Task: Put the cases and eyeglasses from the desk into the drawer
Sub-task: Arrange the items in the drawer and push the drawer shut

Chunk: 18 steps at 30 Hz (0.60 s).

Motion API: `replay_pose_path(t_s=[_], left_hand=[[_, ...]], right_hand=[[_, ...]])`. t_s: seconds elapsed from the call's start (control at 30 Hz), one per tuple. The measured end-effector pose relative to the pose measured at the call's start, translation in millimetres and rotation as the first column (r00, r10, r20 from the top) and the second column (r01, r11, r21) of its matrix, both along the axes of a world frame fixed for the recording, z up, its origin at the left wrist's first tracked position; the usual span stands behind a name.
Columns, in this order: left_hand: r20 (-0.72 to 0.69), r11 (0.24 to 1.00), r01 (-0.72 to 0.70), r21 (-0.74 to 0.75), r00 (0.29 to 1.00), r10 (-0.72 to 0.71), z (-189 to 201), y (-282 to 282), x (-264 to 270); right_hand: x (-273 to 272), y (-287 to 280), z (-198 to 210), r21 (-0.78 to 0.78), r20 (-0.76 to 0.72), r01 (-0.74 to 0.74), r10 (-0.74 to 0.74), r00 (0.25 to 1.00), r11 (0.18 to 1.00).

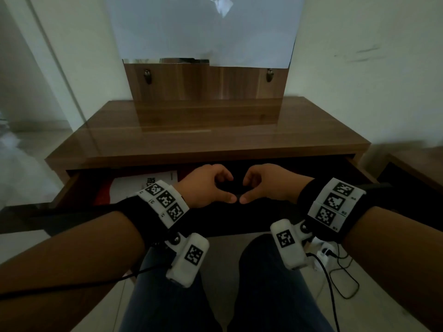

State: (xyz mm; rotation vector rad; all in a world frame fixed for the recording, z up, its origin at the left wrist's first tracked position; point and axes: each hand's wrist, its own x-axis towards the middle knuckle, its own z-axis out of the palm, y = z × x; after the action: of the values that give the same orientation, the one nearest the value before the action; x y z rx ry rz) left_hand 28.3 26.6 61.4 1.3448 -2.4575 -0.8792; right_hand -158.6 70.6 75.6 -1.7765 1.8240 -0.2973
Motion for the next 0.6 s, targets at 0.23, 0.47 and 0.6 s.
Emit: replay_pose_path(t_s=[0.23,0.47,0.6], left_hand=[[-0.008,0.96,-0.137,-0.243,0.99,0.139,-8,-9,-2],[0.127,0.907,-0.18,-0.38,0.961,0.244,-13,-30,-2],[0.081,0.865,-0.218,-0.453,0.956,0.283,-17,-37,-3]], right_hand=[[1,-8,-12,-0.279,-0.212,0.09,-0.152,0.965,0.956],[4,-25,-25,-0.436,-0.28,0.094,-0.234,0.931,0.895],[1,-37,-32,-0.448,-0.257,0.099,-0.234,0.938,0.889]])
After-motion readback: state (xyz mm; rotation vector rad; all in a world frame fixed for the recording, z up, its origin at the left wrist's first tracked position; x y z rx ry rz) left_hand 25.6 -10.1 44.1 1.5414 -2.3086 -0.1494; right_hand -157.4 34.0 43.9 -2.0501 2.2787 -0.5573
